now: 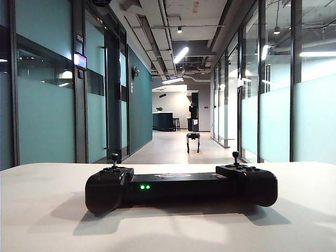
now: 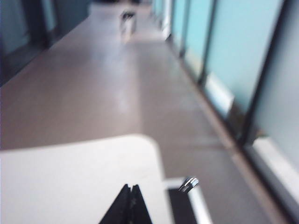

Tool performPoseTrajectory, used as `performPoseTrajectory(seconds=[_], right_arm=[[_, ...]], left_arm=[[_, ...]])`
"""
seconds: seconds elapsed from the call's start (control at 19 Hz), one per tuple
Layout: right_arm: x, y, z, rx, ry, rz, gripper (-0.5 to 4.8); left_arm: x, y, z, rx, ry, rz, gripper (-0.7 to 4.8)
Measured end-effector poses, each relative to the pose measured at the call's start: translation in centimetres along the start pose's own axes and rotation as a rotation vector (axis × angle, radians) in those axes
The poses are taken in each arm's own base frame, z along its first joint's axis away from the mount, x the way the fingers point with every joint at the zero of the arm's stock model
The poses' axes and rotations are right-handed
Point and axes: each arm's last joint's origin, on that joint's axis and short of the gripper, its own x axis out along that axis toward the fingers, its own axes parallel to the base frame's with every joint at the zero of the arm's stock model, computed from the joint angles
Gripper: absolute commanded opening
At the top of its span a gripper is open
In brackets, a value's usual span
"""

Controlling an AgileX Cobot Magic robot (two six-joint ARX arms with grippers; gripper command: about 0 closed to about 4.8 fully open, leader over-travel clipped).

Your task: Push the left joystick on the remote control sitting on the white table forward to make the robot dog walk in a straight line until it approaches the door.

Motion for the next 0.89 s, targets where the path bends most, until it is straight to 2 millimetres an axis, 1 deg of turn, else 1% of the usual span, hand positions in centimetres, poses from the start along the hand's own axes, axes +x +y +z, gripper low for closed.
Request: performPoseTrajectory(seconds=[0.26,0.47,0.58,0.68,0.89], right_arm=[[0.4,-0.6,-1.1,-0.006,-0.009,0.005,-0.01],[0.8,-0.6,-2.6,-0.003,-0.022,0.133,-0.01],[0.8,-0.5,-2.1,0.003,-0.073,0.153,-0.01],[0.8,-0.6,-2.1,0.003,-0.072,0.148,-0.01],[0.8,-0.7,-2.1,0.010,-0.070,0.080,-0.01]], left_arm=[[0.0,0.0,0.0,0.000,-0.001,0.000,-0.05],[0.0,0.0,0.0,0.000,0.000,0.000,-0.05],[0.0,0.0,0.0,0.000,0.000,0.000,-0.05],[0.0,0.0,0.0,0.000,0.000,0.000,-0.05],[0.0,0.0,0.0,0.000,0.000,0.000,-0.05]])
